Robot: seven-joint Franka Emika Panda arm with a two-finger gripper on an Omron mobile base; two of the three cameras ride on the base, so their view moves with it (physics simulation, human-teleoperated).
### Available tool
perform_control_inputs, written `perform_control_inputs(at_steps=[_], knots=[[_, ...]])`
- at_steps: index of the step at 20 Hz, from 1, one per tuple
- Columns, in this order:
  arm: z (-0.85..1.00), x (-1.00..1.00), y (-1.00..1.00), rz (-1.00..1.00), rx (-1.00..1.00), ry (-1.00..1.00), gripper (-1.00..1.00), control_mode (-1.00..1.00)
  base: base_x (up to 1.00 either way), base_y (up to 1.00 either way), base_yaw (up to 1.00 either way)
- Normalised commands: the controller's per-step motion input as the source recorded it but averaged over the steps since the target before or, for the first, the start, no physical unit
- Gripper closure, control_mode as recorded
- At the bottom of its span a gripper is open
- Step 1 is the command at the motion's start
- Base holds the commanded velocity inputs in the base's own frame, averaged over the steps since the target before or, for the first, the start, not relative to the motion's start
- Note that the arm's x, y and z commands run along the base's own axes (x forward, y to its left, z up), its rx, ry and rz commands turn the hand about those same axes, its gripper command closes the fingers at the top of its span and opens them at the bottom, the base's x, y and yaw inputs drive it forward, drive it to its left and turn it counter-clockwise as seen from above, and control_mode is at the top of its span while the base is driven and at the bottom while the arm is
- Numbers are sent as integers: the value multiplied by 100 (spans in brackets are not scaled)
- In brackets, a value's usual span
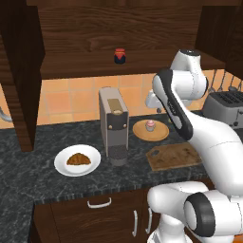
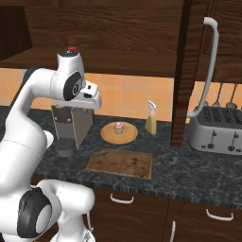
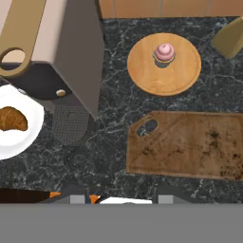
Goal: From the different types of pastries on the counter, select a croissant and place it on the cutting board. Then retrieve a jar of jam from the cabinet and place it alongside the croissant on the cutting board.
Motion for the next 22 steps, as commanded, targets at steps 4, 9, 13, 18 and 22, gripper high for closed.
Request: perform_control_inputs(at_steps=[4, 9, 13, 18, 22], knots=[[0, 0, 6, 0, 0, 0, -100, -100, 0, 0, 0], [34, 9, 36, 3, -1, -6, -100, -100, 0, 0, 0], [57, 25, 54, 5, -1, -6, -100, -100, 0, 0, 0], [78, 32, 31, 1, 0, -7, -100, -100, 0, 0, 0], [76, 23, 28, 2, 0, -12, -100, -100, 0, 0, 0]])
